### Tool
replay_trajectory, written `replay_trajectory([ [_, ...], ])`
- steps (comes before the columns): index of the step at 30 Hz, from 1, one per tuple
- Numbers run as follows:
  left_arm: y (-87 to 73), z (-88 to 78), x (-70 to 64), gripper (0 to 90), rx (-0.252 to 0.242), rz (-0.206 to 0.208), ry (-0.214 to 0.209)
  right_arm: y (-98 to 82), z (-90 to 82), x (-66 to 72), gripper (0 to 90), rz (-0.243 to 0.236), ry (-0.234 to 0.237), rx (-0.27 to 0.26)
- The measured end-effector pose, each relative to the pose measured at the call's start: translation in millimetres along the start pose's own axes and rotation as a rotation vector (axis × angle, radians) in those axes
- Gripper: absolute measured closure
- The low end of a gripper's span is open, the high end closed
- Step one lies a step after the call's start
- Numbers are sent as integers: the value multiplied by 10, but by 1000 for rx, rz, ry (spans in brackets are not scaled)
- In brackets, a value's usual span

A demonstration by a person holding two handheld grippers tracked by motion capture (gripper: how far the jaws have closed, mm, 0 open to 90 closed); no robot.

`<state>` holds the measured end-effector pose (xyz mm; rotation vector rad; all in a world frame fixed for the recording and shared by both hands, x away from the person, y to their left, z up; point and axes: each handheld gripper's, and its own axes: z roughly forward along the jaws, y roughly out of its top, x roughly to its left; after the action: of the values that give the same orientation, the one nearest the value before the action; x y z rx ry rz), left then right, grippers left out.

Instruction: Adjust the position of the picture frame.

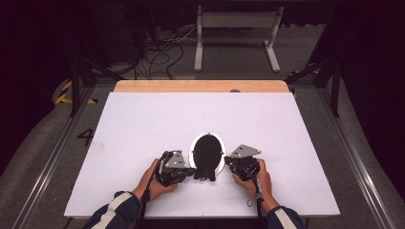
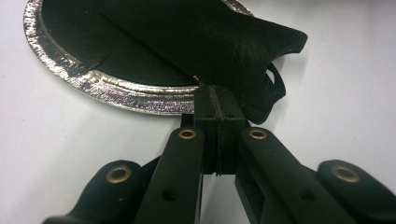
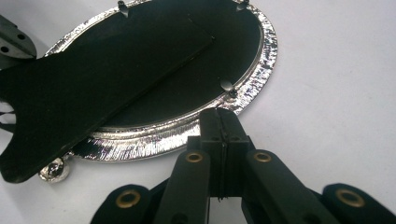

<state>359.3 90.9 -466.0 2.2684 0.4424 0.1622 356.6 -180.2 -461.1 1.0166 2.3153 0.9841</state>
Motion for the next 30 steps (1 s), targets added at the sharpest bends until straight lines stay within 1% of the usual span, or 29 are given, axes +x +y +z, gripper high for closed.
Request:
replay_trajectory([
  [4, 20, 19, -18, 898, 2, 9, 4, 3, 5, -14, 900, 1, -7, -1],
  [6, 29, 31, -34, 898, 1, 4, 3, 4, 8, -20, 900, 0, -13, 0],
  [9, 38, 41, -41, 898, 2, 19, 5, 4, 11, -40, 900, 2, -14, -1],
  [11, 43, 46, -45, 898, 2, 22, 6, 6, 13, -45, 900, -2, -16, 0],
  [17, 47, 49, -48, 899, 4, 17, 1, 6, 15, -60, 900, -1, -14, 1],
  [23, 44, 50, -33, 888, 0, 22, -3, -2, 16, -64, 900, 1, -13, -6],
  [26, 30, 35, 7, 821, -1, 4, -19, -10, 15, -56, 900, -1, -18, -11],
  [27, 24, 27, 17, 761, 3, 0, -14, -10, 15, -55, 900, -2, -20, -12],
  [28, 21, 25, 22, 727, 7, 10, -2, -10, 15, -55, 899, -2, -20, -12],
  [29, 17, 24, 23, 667, 10, 21, 16, -11, 14, -57, 893, 0, -20, -12],
  [30, 16, 26, 28, 610, 12, 16, 32, -11, 13, -58, 882, 0, -23, -12],
])
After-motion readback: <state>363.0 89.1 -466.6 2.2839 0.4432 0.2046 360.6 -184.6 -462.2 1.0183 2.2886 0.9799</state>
